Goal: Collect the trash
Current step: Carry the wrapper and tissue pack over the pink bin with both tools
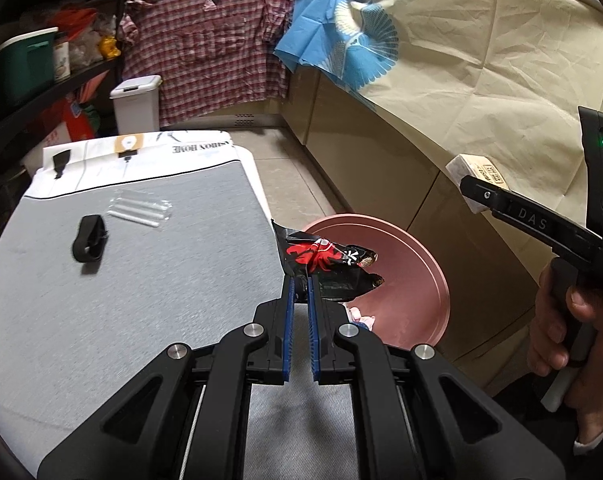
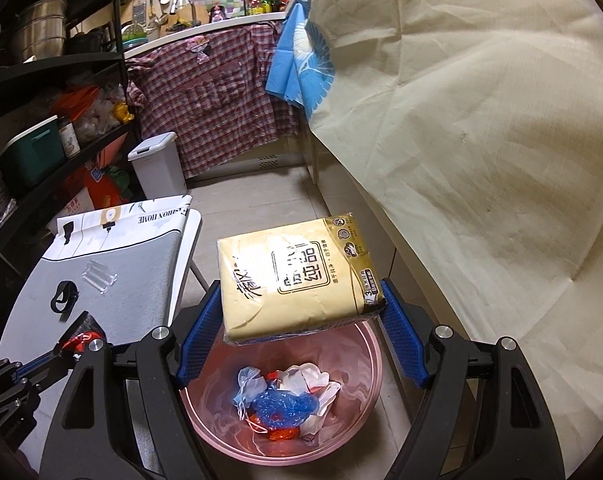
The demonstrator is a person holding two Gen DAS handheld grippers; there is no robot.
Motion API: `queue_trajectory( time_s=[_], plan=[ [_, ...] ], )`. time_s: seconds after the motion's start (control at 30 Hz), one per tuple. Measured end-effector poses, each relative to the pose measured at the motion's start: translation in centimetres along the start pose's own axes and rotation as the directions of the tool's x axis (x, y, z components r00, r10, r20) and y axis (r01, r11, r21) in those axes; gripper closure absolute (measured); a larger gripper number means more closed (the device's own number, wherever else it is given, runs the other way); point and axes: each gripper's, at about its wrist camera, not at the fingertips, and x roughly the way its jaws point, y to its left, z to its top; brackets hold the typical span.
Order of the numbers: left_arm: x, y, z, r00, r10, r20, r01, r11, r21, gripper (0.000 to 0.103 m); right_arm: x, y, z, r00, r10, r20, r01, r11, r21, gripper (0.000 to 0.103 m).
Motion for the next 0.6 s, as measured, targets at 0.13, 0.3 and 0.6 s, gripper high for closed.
queue_trajectory(
  time_s=[0.13,0.3,0.6],
  plan=[
    [1.6,-0.7,0.4,1.000,-0.015,-0.011,0.016,1.000,0.013,0.096,0.8,-0.4,-0.1,1.000,-0.001,-0.013,0.001,1.000,0.011,0.028],
    [3.8,-1.9,0.9,0.999,-0.037,-0.029,0.038,0.999,0.030,0.096,1.9,-0.6,-0.3,0.999,-0.004,-0.034,0.005,1.000,0.020,0.028],
    [6.3,-3.1,1.1,0.997,-0.056,-0.053,0.058,0.997,0.043,0.096,3.0,-0.8,-0.3,0.999,-0.005,-0.047,0.006,0.999,0.033,0.028]
  ],
)
